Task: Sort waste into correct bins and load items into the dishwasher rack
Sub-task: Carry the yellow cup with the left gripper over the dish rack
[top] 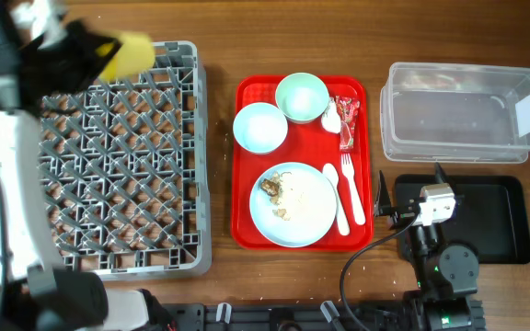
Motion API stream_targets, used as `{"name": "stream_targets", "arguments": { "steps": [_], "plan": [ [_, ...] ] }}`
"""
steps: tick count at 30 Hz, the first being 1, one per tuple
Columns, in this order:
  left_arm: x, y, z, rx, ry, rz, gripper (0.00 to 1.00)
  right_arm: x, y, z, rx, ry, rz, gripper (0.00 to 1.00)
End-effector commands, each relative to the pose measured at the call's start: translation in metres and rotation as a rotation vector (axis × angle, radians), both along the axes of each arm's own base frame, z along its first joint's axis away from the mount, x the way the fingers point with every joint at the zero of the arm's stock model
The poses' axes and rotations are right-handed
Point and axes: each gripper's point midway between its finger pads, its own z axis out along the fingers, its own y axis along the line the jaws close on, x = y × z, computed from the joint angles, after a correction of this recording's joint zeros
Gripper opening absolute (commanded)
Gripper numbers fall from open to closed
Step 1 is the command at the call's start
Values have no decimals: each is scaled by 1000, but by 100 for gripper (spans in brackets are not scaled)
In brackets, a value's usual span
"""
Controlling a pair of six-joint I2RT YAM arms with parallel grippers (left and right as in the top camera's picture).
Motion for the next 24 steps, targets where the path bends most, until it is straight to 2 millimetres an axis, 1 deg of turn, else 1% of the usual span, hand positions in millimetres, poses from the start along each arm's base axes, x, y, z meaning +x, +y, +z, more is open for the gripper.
{"name": "stream_targets", "arguments": {
  "steps": [1, 2, 3, 5, 8, 10, 12, 13, 15, 17, 18, 21, 22, 24],
  "plan": [
    [-20, 26, 15, -449, -158, -215, 4, 0, 2, 2, -8, -10, 11, 100],
    [-19, 40, 4, -532, -127, -184, 4, 0, 2, 2, -8, -10, 10, 100],
    [-15, 50, -9, -584, -96, -159, 4, 0, 2, 2, -8, -10, 10, 100],
    [-6, 58, -34, -608, -69, -146, 4, 0, 2, 2, -8, -10, 10, 100],
    [6, 66, -62, -675, -45, -143, 4, 0, 2, 2, -8, -10, 11, 100],
    [14, 68, -92, -733, 6, -131, 4, 0, 2, 2, -8, -10, 10, 100],
    [18, 68, -107, -766, 22, -132, 4, 0, 2, 2, -8, -10, 10, 100],
    [21, 64, -115, -778, 40, -137, 4, 0, 2, 2, -8, -10, 10, 100],
    [24, 53, -121, -768, 60, -159, 4, 0, 2, 2, -8, -10, 10, 100],
    [27, 39, -128, -723, 77, -188, 4, 0, 2, 2, -8, -10, 10, 100],
    [28, 35, -136, -683, 106, -186, 4, 0, 2, 2, -8, -10, 10, 100],
    [26, 43, -155, -646, 232, -110, 4, 0, 2, 2, -8, -10, 10, 100],
    [24, 46, -158, -647, 257, -90, 4, 0, 2, 2, -8, -10, 10, 100],
    [21, 47, -159, -655, 283, -79, 4, 0, 2, 2, -8, -10, 10, 100]
  ]
}}
